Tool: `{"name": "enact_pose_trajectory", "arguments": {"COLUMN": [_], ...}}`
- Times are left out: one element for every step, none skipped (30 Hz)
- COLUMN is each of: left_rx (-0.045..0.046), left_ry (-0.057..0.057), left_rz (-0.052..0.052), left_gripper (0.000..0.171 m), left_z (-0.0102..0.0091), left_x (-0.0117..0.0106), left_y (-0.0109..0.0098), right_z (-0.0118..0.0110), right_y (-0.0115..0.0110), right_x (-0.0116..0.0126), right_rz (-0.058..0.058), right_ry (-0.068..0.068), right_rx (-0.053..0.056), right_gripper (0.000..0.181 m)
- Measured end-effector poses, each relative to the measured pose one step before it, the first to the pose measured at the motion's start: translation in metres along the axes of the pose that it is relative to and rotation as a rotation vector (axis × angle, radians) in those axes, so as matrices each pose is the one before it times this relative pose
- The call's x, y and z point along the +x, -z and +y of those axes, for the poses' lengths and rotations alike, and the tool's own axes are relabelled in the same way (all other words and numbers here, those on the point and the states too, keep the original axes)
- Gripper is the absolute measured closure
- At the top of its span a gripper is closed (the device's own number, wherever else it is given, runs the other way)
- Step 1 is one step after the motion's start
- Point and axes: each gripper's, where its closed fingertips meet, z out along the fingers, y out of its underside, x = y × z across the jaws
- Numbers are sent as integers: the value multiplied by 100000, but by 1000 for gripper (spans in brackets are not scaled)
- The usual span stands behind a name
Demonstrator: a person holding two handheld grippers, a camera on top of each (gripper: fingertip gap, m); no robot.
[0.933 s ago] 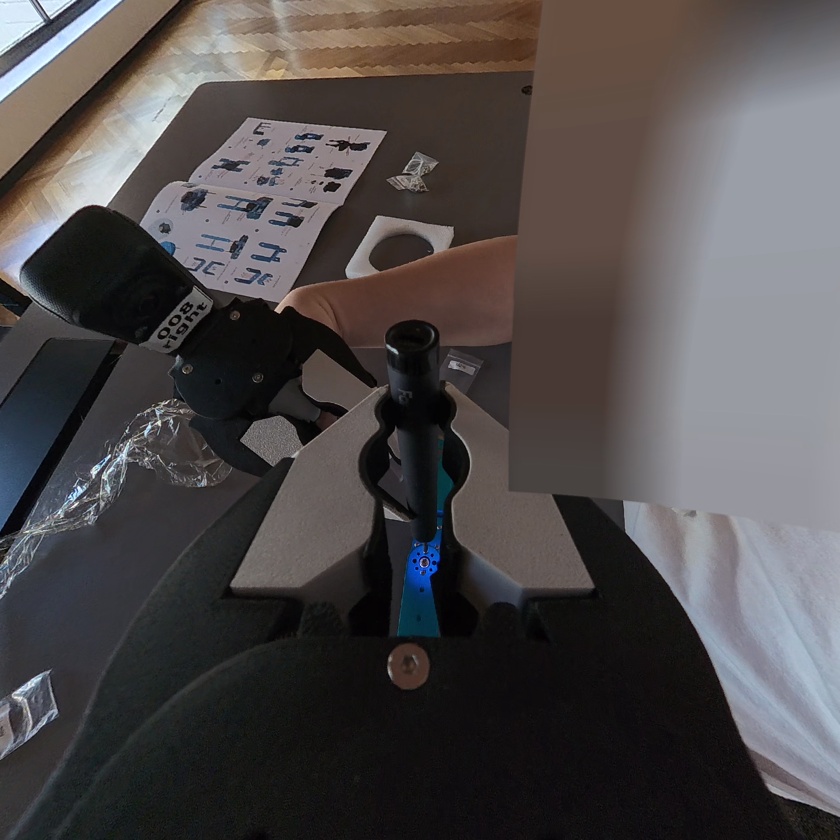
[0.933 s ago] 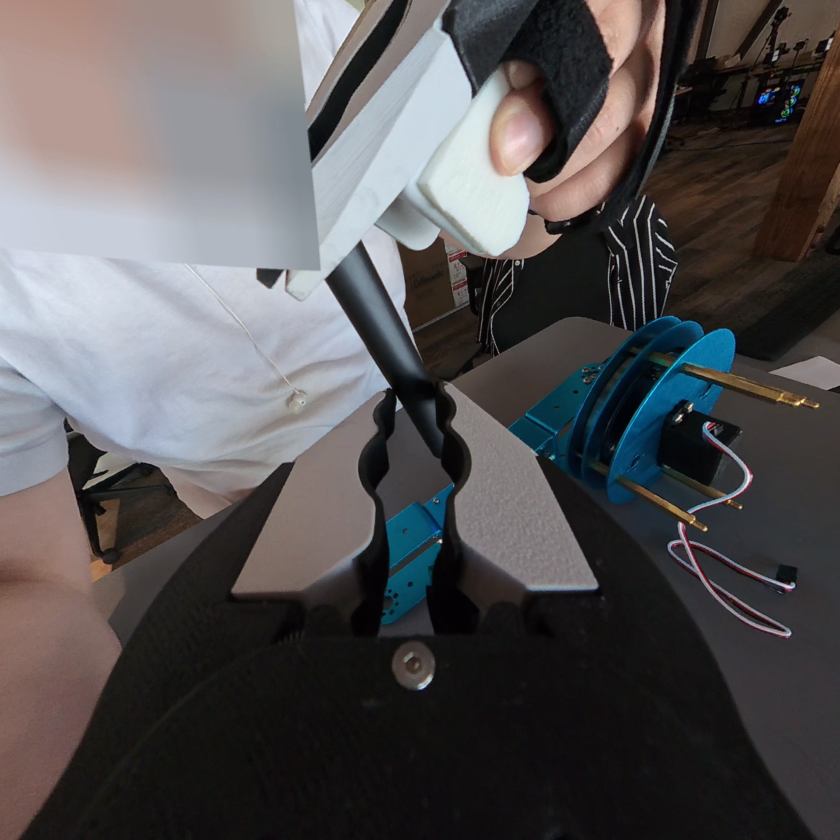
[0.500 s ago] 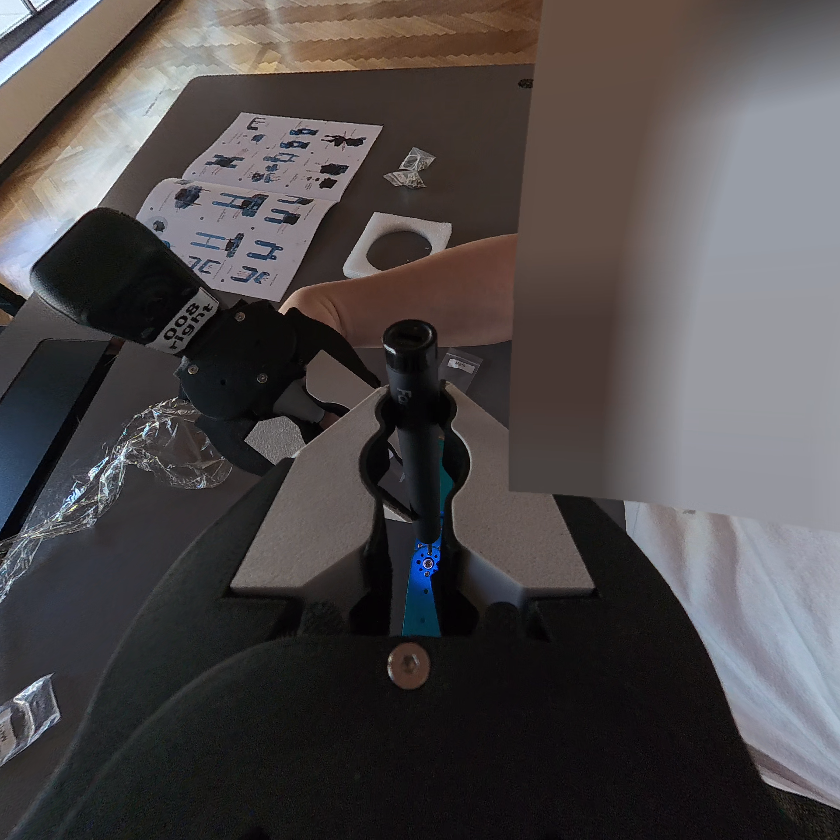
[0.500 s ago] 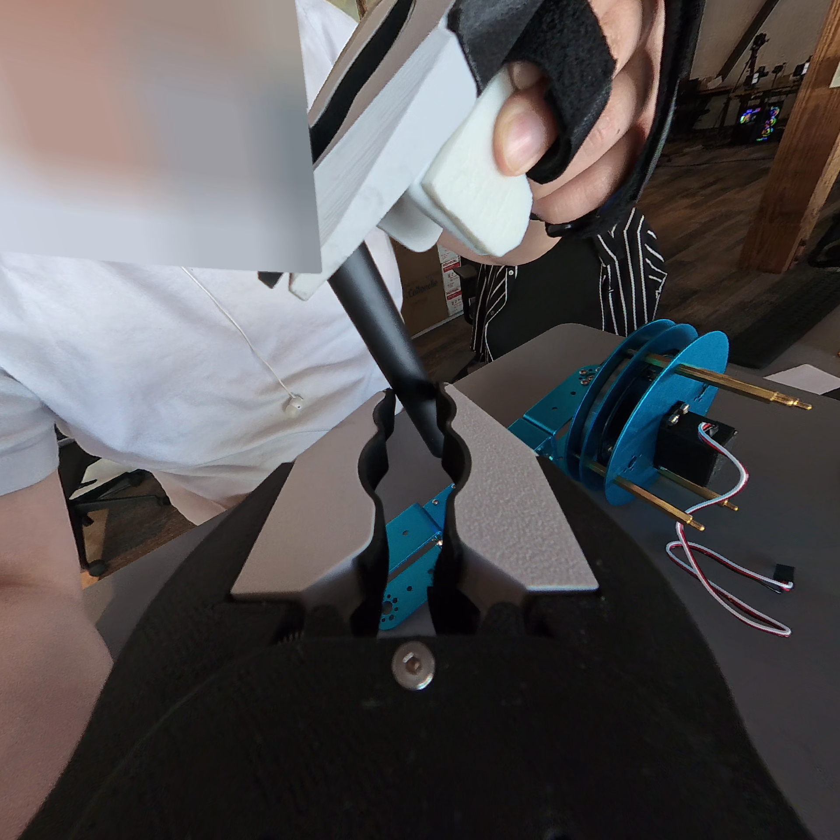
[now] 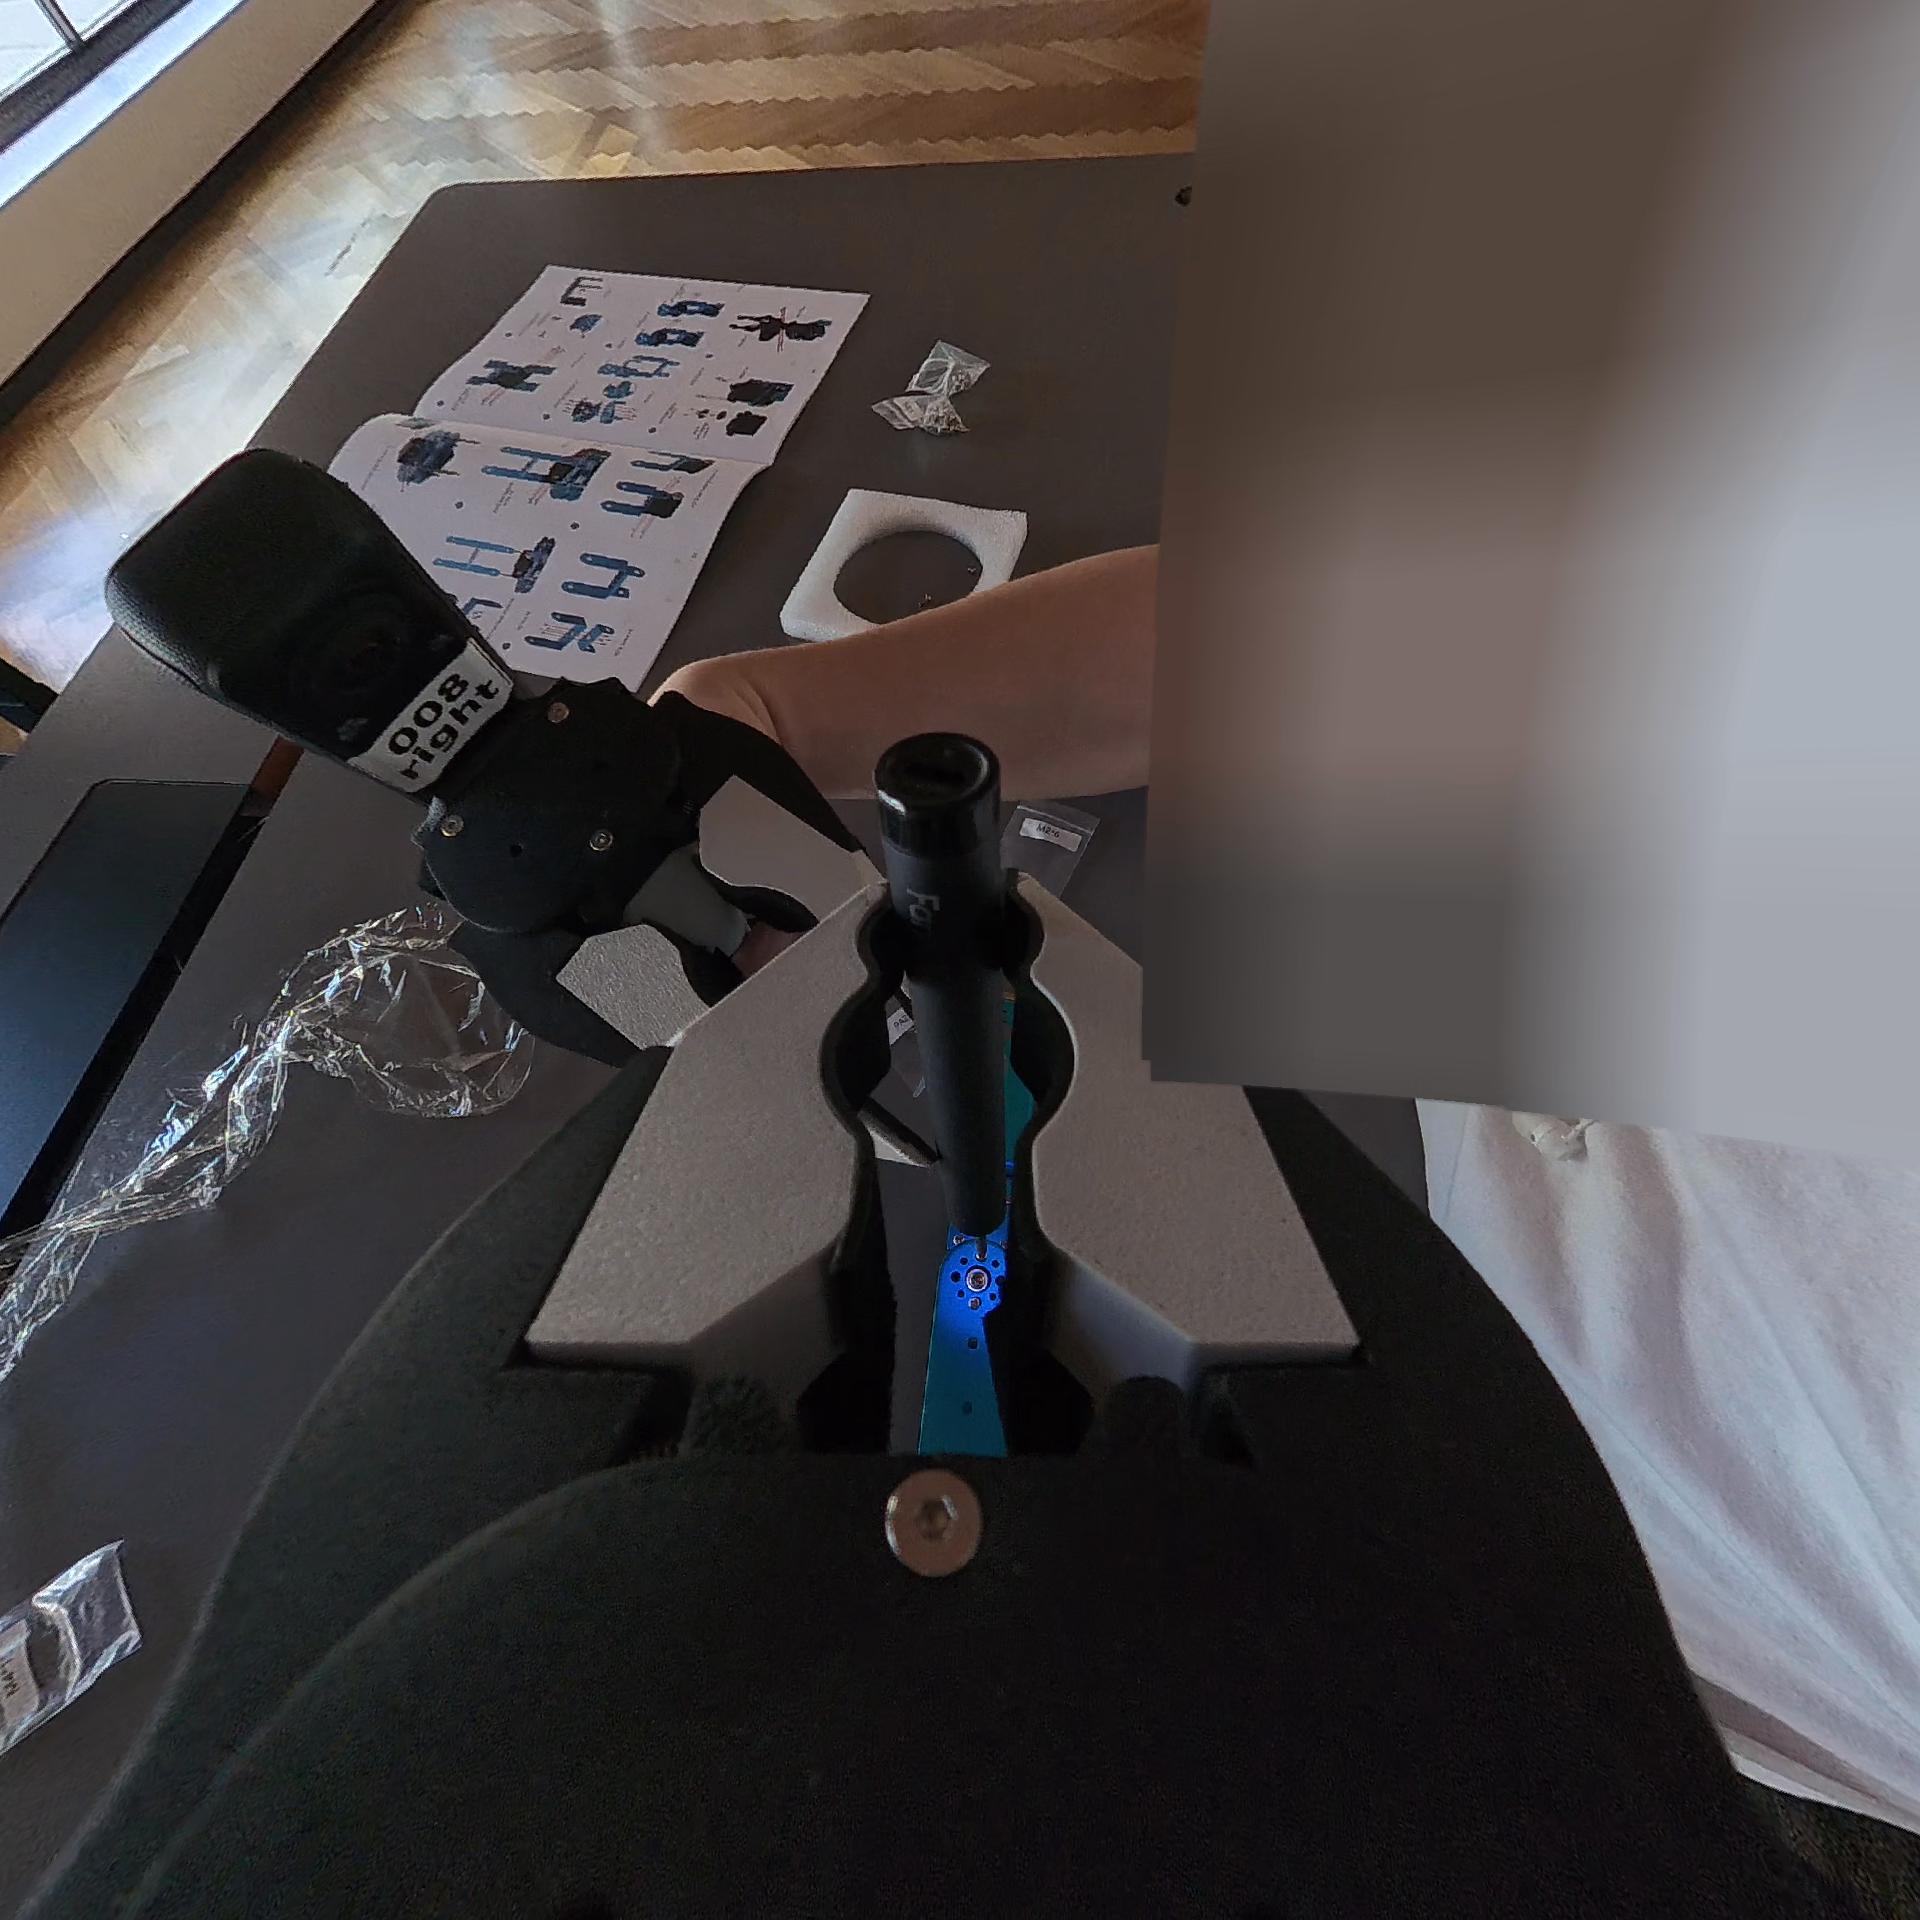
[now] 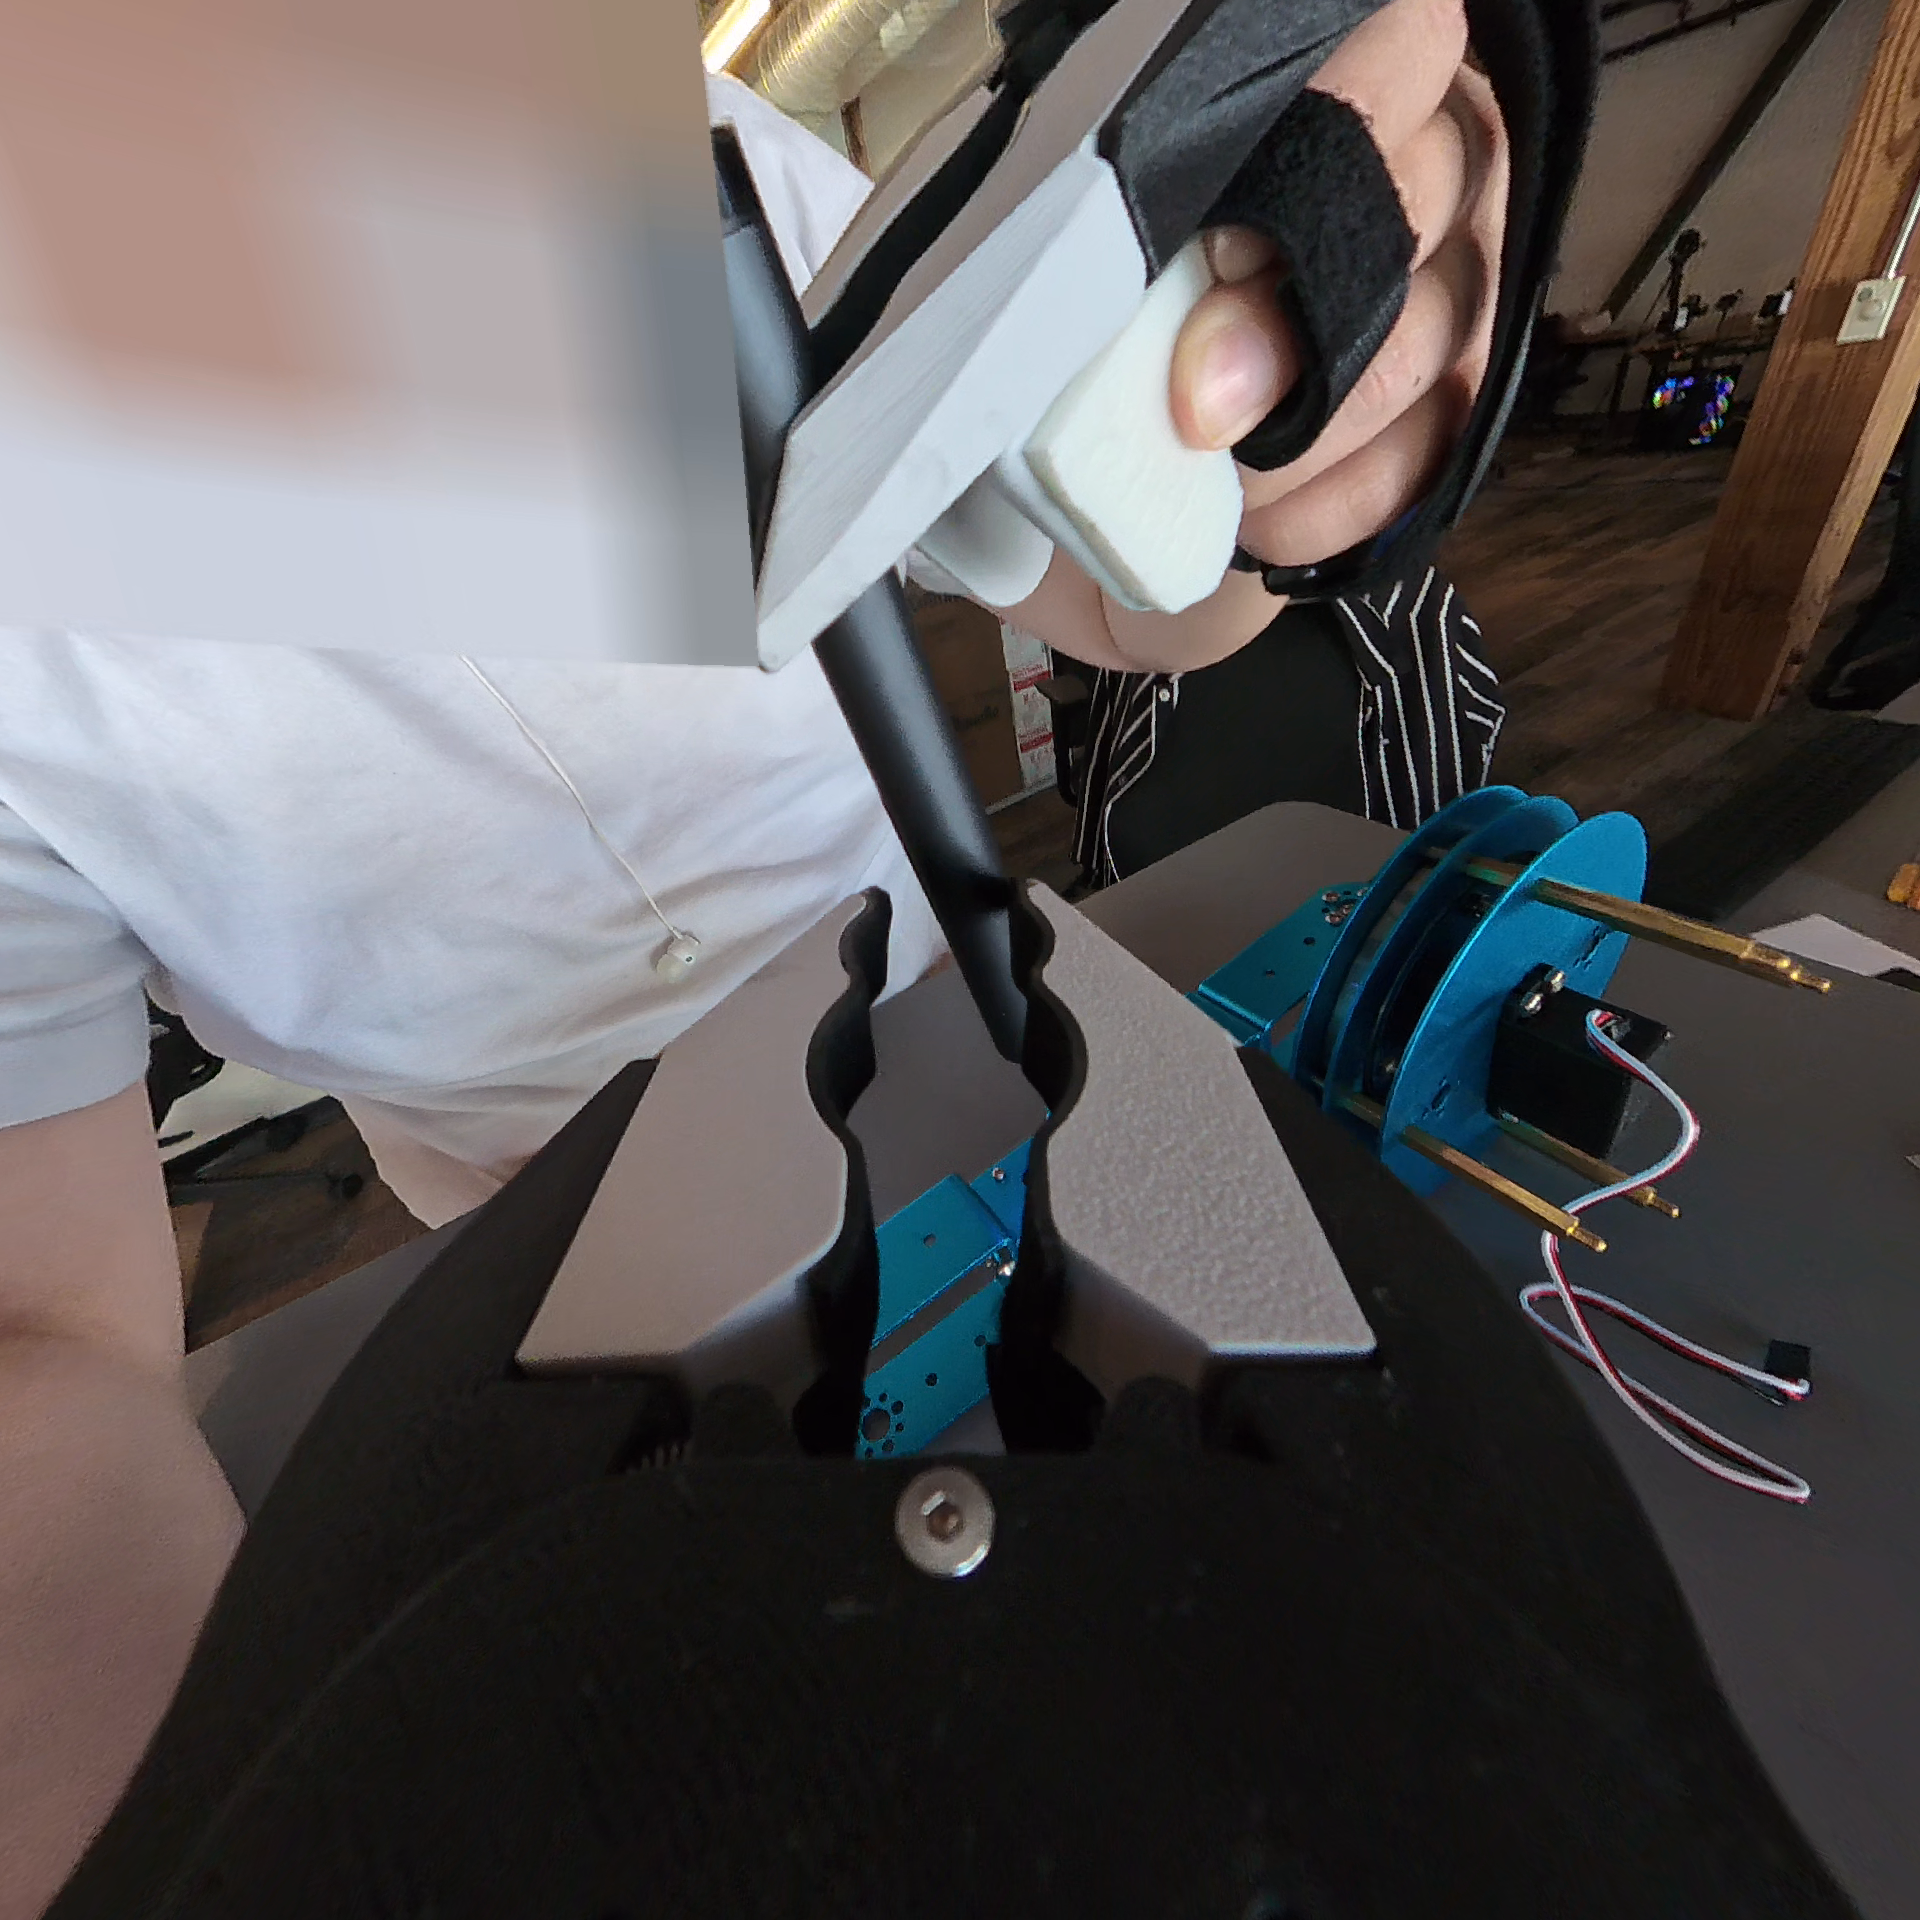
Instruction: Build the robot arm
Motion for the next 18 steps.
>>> {"name": "enact_pose_trajectory", "arguments": {"left_rx": [46, 74, 63, -46, -174, -283, -347, -352, -355, -280, -169, -134, -128, -59, -9, 65, 75, 47], "left_ry": [62, 222, 345, 263, 99, 12, -165, -312, -262, -366, -390, -225, -54, -81, -120, 134, 102, -41], "left_rz": [-71, -67, -54, -48, -92, -36, -122, -210, -107, -146, -296, -292, -252, -442, -236, -98, -193, -255], "left_gripper": [155, 155, 155, 155, 155, 155, 155, 155, 155, 155, 155, 155, 155, 155, 155, 155, 155, 155], "left_z": [10, 11, 5, 0, 3, 3, 9, -4, -3, -6, 2, 4, 11, 17, 27, 5, 28, 21], "left_x": [-25, -31, -36, -42, -17, -4, 16, 15, 42, 43, 10, -4, -31, -71, -48, -30, -29, 5], "left_y": [41, 27, 13, 6, -5, -21, -18, -37, -33, -23, -12, -7, 18, 36, 59, 52, 56, 67], "right_z": [-163, -140, -123, -52, 61, 56, 34, 7, -114, -249, -199, 27, 46, -22, 71, -4, 11, 54], "right_y": [26, -3, -32, -98, -144, -165, -163, -129, -96, -82, -41, 27, 60, 51, 25, 22, 8, -26], "right_x": [19, 42, 46, 50, 22, -51, -53, 38, 68, -48, 15, 359, 147, -209, -108, 74, 87, 229], "right_rz": [-955, -957, -773, -396, -154, -173, -14, 692, 1209, 755, 1395, 3621, 2396, 438, 1089, 2302, 2816, 3860], "right_ry": [4, -547, -547, -13, 476, 596, 363, 355, 679, 1056, 1303, 1573, 1714, 994, 142, -326, -358, -339], "right_rx": [1590, 1188, 791, 107, -646, -667, -515, -538, -46, 488, -63, -1748, -1728, -937, -1328, -957, -821, -793], "right_gripper": [159, 159, 159, 159, 159, 158, 156, 155, 153, 151, 151, 153, 153, 160, 163, 163, 163, 160]}}
